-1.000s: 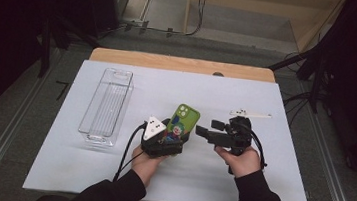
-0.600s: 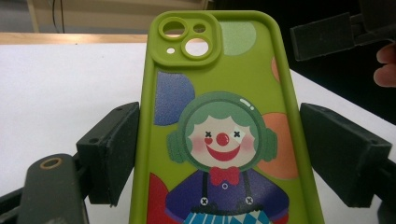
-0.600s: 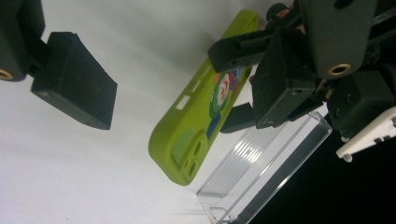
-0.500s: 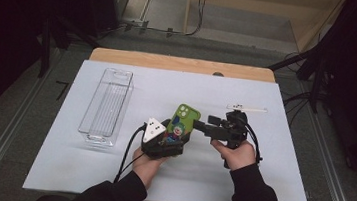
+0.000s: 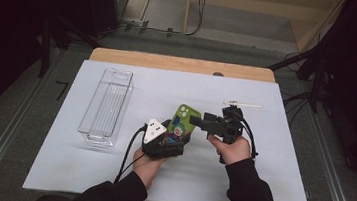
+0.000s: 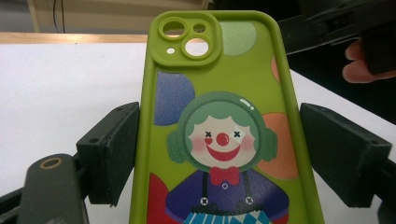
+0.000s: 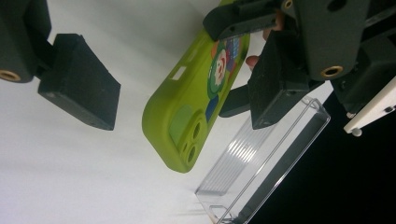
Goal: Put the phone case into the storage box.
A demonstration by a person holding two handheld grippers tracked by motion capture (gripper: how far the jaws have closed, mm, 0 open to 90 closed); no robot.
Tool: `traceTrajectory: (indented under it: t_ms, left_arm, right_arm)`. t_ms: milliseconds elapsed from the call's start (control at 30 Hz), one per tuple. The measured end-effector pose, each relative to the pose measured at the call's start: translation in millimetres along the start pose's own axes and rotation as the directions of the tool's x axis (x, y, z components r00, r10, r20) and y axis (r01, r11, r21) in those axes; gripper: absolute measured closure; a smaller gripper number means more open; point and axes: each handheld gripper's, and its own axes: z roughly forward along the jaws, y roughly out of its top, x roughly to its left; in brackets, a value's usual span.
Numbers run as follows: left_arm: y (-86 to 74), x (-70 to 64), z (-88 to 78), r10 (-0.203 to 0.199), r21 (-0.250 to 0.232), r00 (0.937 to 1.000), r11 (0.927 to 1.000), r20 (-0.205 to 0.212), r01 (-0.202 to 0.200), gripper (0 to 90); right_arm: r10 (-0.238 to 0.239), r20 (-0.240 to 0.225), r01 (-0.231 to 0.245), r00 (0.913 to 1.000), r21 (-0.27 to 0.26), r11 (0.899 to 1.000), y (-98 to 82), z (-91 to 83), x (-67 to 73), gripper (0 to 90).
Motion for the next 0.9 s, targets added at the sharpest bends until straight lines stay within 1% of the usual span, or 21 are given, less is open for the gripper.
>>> traceTrajectory:
  t_ms: [67, 133, 167, 233, 300, 433, 467, 500, 533, 633, 700, 733, 767, 800, 867, 900]
  left_arm:
    - [0.0, -0.2, -0.1, 0.002, 0.003, 1.0, 1.0, 0.0, -0.002, 16.5]
    - [-0.2, -0.6, 0.0, 0.002, 0.003, 1.0, 1.0, 0.001, -0.002, 16.5]
    - [-0.2, -0.7, 0.0, -0.001, 0.003, 1.0, 1.0, 0.005, 0.001, 16.5]
    - [-0.2, -0.8, -0.1, -0.002, 0.003, 1.0, 1.0, 0.003, 0.002, 16.5]
    - [-0.2, -0.5, -0.2, -0.005, 0.001, 1.0, 1.0, 0.006, 0.005, 16.5]
    - [-0.3, -0.2, 0.0, -0.012, -0.003, 0.9999, 0.9999, 0.008, 0.012, 16.5]
    - [-0.3, -0.1, 0.1, -0.015, -0.002, 0.9998, 0.9999, 0.012, 0.015, 16.5]
    - [-0.3, 0.0, 0.3, -0.017, -0.003, 0.9998, 0.9999, 0.014, 0.017, 16.5]
    - [-0.3, 0.1, 0.3, -0.018, -0.001, 0.9997, 0.9998, 0.015, 0.018, 16.5]
    - [-0.1, 0.0, 0.1, -0.021, -0.002, 0.9996, 0.9998, 0.017, 0.021, 16.5]
    - [-0.2, -0.4, 0.1, -0.021, -0.002, 0.9996, 0.9998, 0.019, 0.021, 16.5]
    - [-0.2, -0.6, 0.1, -0.022, -0.001, 0.9996, 0.9998, 0.02, 0.022, 16.5]
    - [-0.3, -0.8, 0.2, -0.023, -0.001, 0.9995, 0.9997, 0.021, 0.023, 16.4]
    - [-0.4, -0.9, 0.4, -0.025, -0.001, 0.9994, 0.9997, 0.025, 0.025, 16.4]
    - [-0.4, -0.9, 0.1, -0.025, -0.004, 0.9993, 0.9997, 0.026, 0.025, 16.4]
    - [-0.3, -0.8, -0.1, -0.024, -0.007, 0.9993, 0.9997, 0.028, 0.025, 16.4]
  right_arm:
    - [0.001, -0.001, -0.001, 1.0, 0.001, 1.0, 0.3, 1.2, -0.2, 23.6]
    - [-0.012, 0.011, 0.012, 0.9999, -0.002, 1.0, 0.9, 4.9, 0.3, 23.6]
    - [-0.008, 0.011, 0.008, 0.9999, 0.004, 1.0, 1.2, 8.1, -0.4, 23.8]
    - [-0.002, 0.01, 0.002, 1.0, 0.005, 1.0, 1.2, 9.3, -0.6, 24.3]
    - [0.008, 0.007, -0.008, 0.9999, 0.01, 1.0, 1.3, 11.8, -1.6, 26.1]
    - [0.053, -0.012, -0.053, 0.9985, 0.018, 0.998, 2.5, 14.7, -3.4, 30.4]
    - [0.07, -0.023, -0.069, 0.9973, 0.019, 0.997, 2.8, 16.3, -4.9, 34.6]
    - [0.07, -0.023, -0.069, 0.9973, 0.019, 0.997, 2.8, 16.3, -4.9, 34.6]
    - [0.075, -0.024, -0.074, 0.9969, 0.022, 0.997, 2.8, 16.9, -5.5, 37.5]
    - [0.121, -0.042, -0.119, 0.9918, 0.043, 0.992, 3.0, 19.9, -8.1, 44.2]
    - [0.137, -0.047, -0.135, 0.9895, 0.042, 0.99, 3.0, 21.2, -9.3, 48.8]
    - [0.148, -0.047, -0.146, 0.9879, 0.043, 0.988, 3.0, 20.7, -9.5, 52.3]
    - [0.161, -0.056, -0.159, 0.9853, 0.039, 0.986, 3.4, 19.6, -10.6, 58.6]
    - [0.165, -0.06, -0.163, 0.9844, 0.037, 0.986, 3.6, 19.1, -10.6, 61.3]
    - [0.165, -0.059, -0.164, 0.9845, 0.033, 0.986, 3.9, 17.8, -10.6, 69.9]
    - [0.165, -0.059, -0.164, 0.9845, 0.033, 0.986, 3.9, 17.8, -10.6, 69.9]
